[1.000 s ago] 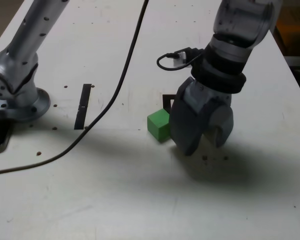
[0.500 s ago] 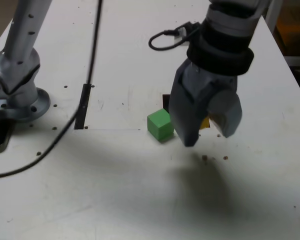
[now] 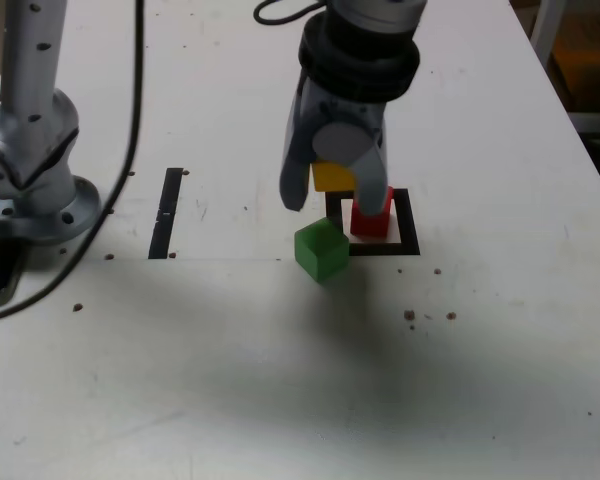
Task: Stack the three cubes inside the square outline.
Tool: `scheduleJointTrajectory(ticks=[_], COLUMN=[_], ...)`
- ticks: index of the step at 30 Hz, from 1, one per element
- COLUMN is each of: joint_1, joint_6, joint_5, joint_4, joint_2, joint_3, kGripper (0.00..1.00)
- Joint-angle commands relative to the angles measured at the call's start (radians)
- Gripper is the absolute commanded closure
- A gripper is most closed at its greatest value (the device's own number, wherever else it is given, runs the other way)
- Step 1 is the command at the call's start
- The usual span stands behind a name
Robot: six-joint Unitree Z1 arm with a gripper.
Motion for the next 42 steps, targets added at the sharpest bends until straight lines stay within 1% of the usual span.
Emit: scheduleJointTrajectory(ticks=[1, 3, 7, 10, 13, 22, 38, 42], joint_1=[0.006, 0.012, 0.031, 0.049, 0.06, 0.1, 0.164, 0.168], joint_6=[0.027, 0.048, 0.111, 0.155, 0.174, 0.212, 0.266, 0.27], joint_5=[-0.002, -0.006, -0.035, -0.066, -0.077, -0.089, -0.083, -0.083], joint_4=[-0.001, -0.002, -0.002, -0.002, -0.001, 0.0, -0.004, -0.005], joint_2=[-0.001, 0.002, 0.022, 0.051, 0.072, 0.129, 0.171, 0.179], joint_3=[0.003, 0.004, -0.002, -0.028, -0.052, -0.113, -0.129, -0.133], kGripper=[0.71, 0.71, 0.71, 0.71, 0.71, 0.71, 0.71, 0.69])
